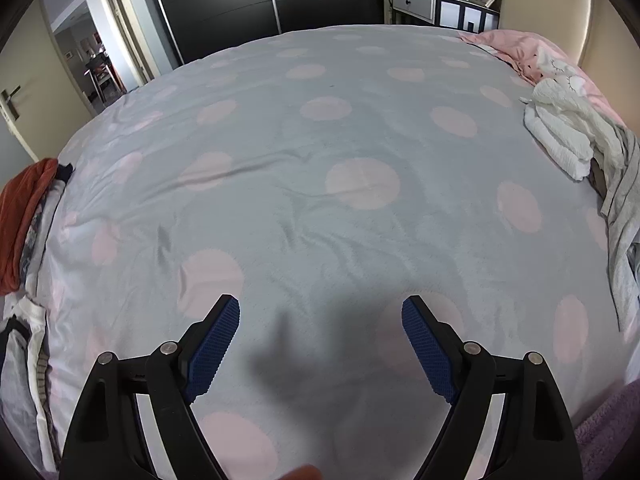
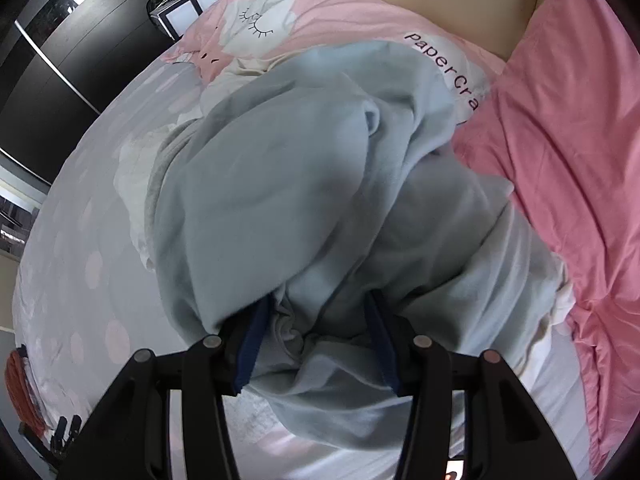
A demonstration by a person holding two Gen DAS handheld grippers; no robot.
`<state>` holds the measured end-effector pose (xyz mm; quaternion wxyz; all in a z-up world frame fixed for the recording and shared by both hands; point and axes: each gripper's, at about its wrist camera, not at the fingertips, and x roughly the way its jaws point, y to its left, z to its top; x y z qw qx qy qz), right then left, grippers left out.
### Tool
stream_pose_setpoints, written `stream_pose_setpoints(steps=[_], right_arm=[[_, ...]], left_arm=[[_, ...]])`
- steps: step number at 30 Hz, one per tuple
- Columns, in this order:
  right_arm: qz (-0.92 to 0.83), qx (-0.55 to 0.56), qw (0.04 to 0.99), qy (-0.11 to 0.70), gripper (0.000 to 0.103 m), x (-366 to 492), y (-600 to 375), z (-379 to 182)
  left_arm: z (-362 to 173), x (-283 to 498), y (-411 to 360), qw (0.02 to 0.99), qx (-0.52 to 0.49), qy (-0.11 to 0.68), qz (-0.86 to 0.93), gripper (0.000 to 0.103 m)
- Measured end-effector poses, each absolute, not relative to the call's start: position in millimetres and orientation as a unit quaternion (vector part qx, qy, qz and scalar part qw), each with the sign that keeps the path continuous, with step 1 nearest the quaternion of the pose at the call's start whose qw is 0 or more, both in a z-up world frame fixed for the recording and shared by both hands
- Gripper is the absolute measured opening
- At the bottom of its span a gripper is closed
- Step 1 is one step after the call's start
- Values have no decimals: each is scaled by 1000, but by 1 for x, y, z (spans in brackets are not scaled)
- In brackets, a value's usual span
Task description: Fold clothes
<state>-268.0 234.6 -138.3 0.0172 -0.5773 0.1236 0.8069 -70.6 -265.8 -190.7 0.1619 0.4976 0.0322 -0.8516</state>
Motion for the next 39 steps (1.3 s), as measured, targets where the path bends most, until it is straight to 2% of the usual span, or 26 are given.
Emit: stream_pose_setpoints(steps=[1,2,3,5,17,22,28,39], right_arm=[[808,-575,15,124,38,-268,234,-139],[810,-574,9,122,19,-267,232,-137],[814,-570,10,109,10,-266,227,-134],[824,-560,14,83,3,-260,218,-125],[880,-474,10,8,1,-214,179,-19],[884,-466,-30,-33,1,-178,131,8],[873,-471,-109,-63,1,-137,53,-2],[775,-530,-342,-33,1,-42,-110,-78]], left_arm=[[-191,-72,-264,162,497,27,-852,84],[-192,-72,-263,163,497,21,-852,84],[-192,-72,-263,163,497,17,-852,84],[-192,-72,-262,161,498,16,-852,84],[-168,-39,-278,161,465,63,-868,84],[-157,-19,-286,164,449,76,-875,84],[-145,0,-296,158,429,99,-884,84],[-131,23,-307,150,414,119,-890,84]])
